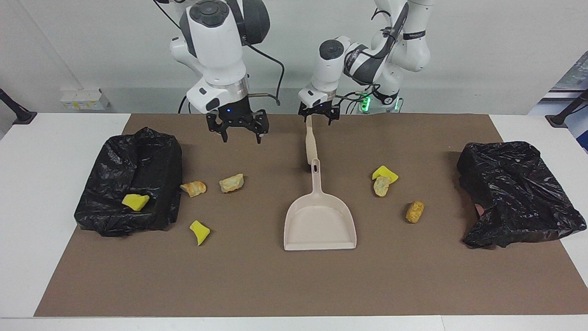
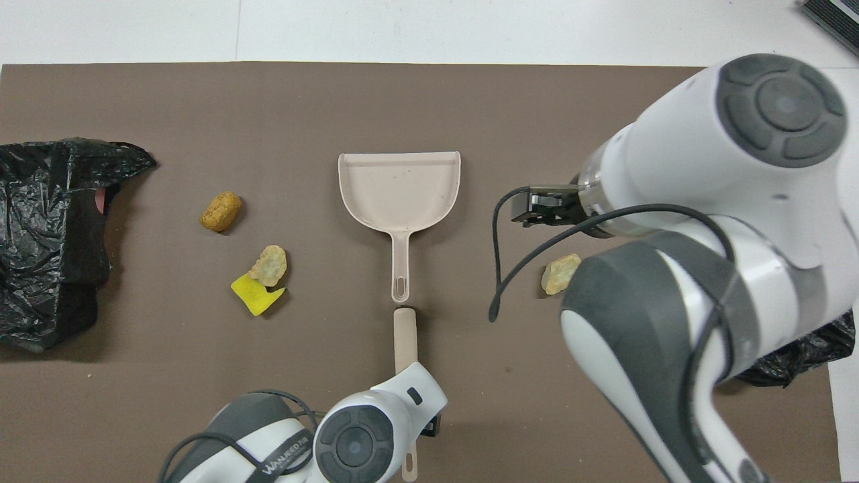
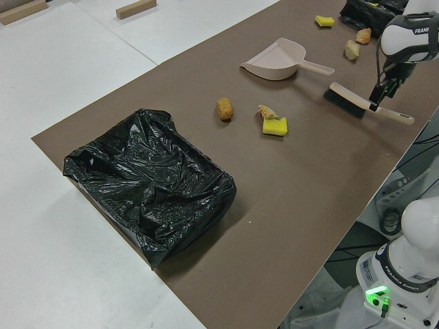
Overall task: Sweep and dump trash in bin
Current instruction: 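Grasp the beige dustpan handle with the right gripper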
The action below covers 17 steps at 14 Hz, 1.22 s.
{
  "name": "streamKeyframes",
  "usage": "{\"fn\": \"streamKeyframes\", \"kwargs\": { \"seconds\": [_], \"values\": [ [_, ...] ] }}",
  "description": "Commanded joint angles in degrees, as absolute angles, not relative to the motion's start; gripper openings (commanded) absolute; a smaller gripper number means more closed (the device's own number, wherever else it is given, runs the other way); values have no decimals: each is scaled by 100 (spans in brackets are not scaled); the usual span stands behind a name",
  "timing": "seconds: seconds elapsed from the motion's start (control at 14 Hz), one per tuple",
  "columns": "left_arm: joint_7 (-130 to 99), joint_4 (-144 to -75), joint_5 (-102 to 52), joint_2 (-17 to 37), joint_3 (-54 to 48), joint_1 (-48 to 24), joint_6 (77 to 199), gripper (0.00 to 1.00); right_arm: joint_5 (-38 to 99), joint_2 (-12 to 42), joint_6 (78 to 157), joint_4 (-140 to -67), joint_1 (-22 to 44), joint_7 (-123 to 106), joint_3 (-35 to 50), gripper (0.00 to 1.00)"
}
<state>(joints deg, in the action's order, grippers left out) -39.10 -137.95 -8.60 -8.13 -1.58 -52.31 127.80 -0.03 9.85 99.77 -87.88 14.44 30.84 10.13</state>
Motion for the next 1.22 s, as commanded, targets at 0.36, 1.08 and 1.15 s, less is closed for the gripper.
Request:
{"fn": "streamKeyframes", "kwargs": {
  "seconds": [0.36,1.08,1.15],
  "values": [
    [-4728,-14098,-923,-694,-44,-5607,13430,77,-61,2249,10783,-8596,2556,4130,976,74],
    [-4808,-14098,-923,-703,-9,-5169,13027,0,-536,3120,11329,-8446,3023,4298,993,61],
    [-4808,-14115,-923,-755,-9,-5168,12930,0,-527,3120,11303,-8446,3032,4307,993,42]
  ]
}}
